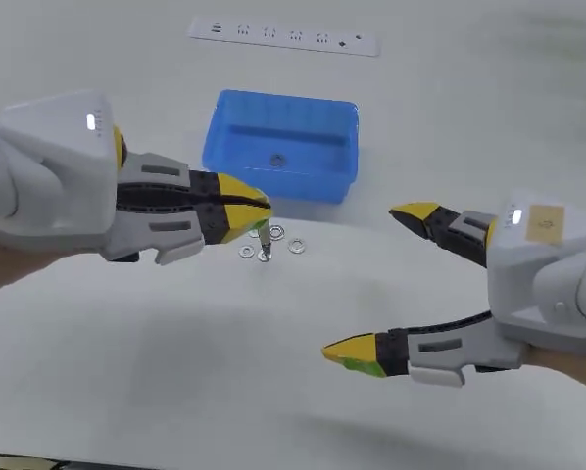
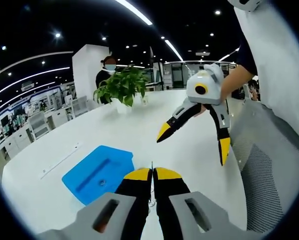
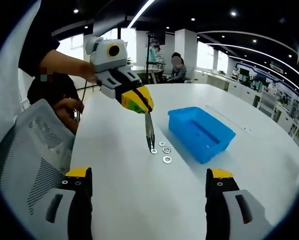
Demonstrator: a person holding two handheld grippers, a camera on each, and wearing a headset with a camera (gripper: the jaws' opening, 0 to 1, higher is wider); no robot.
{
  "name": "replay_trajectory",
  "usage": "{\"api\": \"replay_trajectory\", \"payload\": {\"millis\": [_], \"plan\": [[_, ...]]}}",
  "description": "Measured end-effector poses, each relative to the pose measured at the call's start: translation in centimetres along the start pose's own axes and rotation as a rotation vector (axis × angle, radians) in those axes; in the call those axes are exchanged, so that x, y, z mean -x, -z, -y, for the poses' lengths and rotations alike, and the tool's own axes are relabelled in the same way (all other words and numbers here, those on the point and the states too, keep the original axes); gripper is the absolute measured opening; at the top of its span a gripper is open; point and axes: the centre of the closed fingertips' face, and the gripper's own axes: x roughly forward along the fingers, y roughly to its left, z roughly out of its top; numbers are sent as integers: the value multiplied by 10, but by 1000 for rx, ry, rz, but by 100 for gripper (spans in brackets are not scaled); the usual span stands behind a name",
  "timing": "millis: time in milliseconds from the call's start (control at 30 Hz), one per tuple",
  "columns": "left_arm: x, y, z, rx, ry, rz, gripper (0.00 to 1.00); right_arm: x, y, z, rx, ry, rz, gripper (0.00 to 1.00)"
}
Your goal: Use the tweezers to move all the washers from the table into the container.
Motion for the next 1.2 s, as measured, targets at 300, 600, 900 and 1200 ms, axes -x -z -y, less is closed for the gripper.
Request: {"api": "replay_trajectory", "payload": {"millis": [300, 600, 900, 1200], "plan": [[-1, 7, 3, -10, 7, -21, 5, 2, 6, -4, -27, -8, -12, 100], [1, 8, 3, -14, 19, -29, 5, -1, 7, -8, -38, -16, -11, 98], [0, 3, 1, -6, 18, -8, 5, -2, 9, -8, -49, -18, -13, 98], [-1, 5, 2, 3, 28, -15, 5, -3, 10, -9, -56, -22, -17, 97]]}}
